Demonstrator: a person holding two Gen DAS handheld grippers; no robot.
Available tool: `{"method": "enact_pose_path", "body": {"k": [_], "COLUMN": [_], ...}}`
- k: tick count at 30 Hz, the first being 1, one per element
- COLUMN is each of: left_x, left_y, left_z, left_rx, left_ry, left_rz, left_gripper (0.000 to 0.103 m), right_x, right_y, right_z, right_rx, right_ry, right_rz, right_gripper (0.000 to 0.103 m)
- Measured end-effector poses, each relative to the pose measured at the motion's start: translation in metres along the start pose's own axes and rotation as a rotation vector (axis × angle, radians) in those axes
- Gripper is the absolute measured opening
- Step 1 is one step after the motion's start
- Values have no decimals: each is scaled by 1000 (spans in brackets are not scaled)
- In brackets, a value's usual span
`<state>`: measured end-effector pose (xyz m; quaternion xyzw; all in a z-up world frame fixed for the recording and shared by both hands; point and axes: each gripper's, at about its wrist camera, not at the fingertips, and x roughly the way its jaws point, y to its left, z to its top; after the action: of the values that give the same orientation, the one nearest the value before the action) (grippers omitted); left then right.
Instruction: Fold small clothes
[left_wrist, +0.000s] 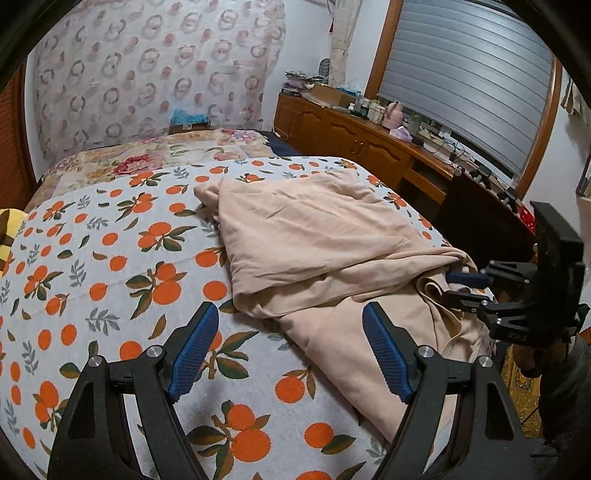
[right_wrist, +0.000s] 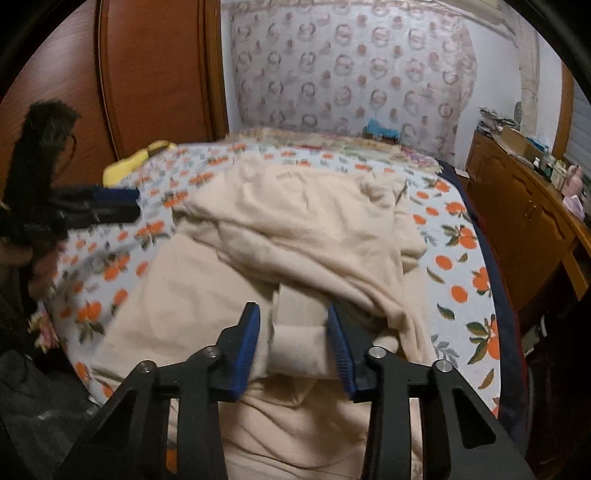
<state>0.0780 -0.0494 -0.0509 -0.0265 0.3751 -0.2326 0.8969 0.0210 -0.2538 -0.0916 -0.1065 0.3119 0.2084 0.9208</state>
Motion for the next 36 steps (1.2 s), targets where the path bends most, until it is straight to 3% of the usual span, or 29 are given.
{"method": "enact_pose_path", "body": {"k": [4,14,19,23,27,31,36], "left_x": [0,-8,-14,-15,-15,-17,-20], "left_y": [3,2,1,3,4,3,6], "left_z": [-3,-3,-2,-1,-2,-3,-4], "left_rx": [-8,-12,-5,-10,-8,-1,-29], "left_ry": [0,-53,-123,-128,-133,-129,-129], "left_rz": [-2,29,91,115,114,109,88], "left_gripper": [81,81,81,81,81,81,81], "right_x": [-1,-71,-66,-69,-75,-82,-72], "right_y": [-10,-31,-36,-41,-43,-42,-24], "right_z": [-7,-36,-46,-37,-29,-21,-4], "right_rx": [-14,-50,-53,-17,-10,16,12], "right_ry": [27,23,82,56,16,-42,-101], "right_rz": [3,-7,8,0,-39,-72,-67], "right_gripper": [10,8,8,8,17,45,53]}}
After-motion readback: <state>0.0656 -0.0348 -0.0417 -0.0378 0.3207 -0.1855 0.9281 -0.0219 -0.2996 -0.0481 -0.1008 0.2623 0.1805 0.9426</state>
